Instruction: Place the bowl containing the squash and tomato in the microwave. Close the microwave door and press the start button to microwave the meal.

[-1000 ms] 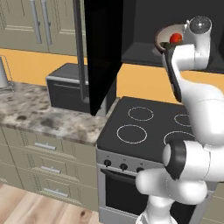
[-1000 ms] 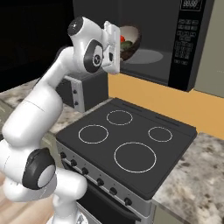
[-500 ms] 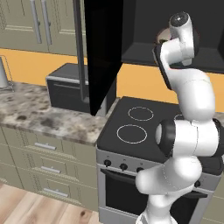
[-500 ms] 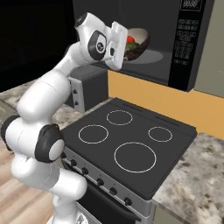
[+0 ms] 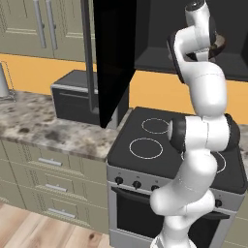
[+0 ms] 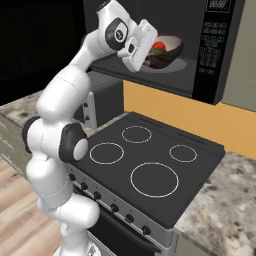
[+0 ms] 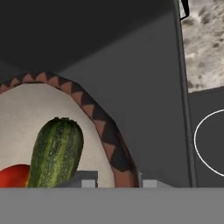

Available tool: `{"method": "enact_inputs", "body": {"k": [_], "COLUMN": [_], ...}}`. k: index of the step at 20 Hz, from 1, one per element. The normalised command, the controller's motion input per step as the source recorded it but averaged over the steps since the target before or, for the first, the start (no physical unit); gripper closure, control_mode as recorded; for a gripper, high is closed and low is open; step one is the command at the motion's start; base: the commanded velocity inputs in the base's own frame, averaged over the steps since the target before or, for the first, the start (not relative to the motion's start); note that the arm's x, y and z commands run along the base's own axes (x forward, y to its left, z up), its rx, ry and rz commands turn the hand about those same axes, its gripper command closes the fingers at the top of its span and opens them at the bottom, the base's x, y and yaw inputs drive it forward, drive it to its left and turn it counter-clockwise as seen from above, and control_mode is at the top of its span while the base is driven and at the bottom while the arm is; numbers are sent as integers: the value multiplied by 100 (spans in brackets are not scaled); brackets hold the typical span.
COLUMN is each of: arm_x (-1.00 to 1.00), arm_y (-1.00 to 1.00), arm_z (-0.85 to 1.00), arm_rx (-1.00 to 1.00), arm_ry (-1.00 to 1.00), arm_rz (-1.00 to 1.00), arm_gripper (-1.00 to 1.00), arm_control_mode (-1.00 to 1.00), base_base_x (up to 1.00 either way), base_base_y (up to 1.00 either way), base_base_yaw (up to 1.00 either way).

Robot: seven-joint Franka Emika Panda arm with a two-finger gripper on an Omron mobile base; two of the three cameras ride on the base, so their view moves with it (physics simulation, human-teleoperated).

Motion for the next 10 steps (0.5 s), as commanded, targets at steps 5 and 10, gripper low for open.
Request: {"method": "enact_inputs", "body": {"k": [5, 10], "arm_x": [15, 0], "arm_y": [-4, 0], "arm_z": [-48, -57], "arm_rx": [0, 0], "arm_ry": [-2, -16], "arm_rz": [-7, -3], "arm_gripper": [-100, -100], "arm_control_mode": [-100, -100], "base_base_x": [0, 0], "base_base_y": [0, 0], "base_base_yaw": [0, 0]}}
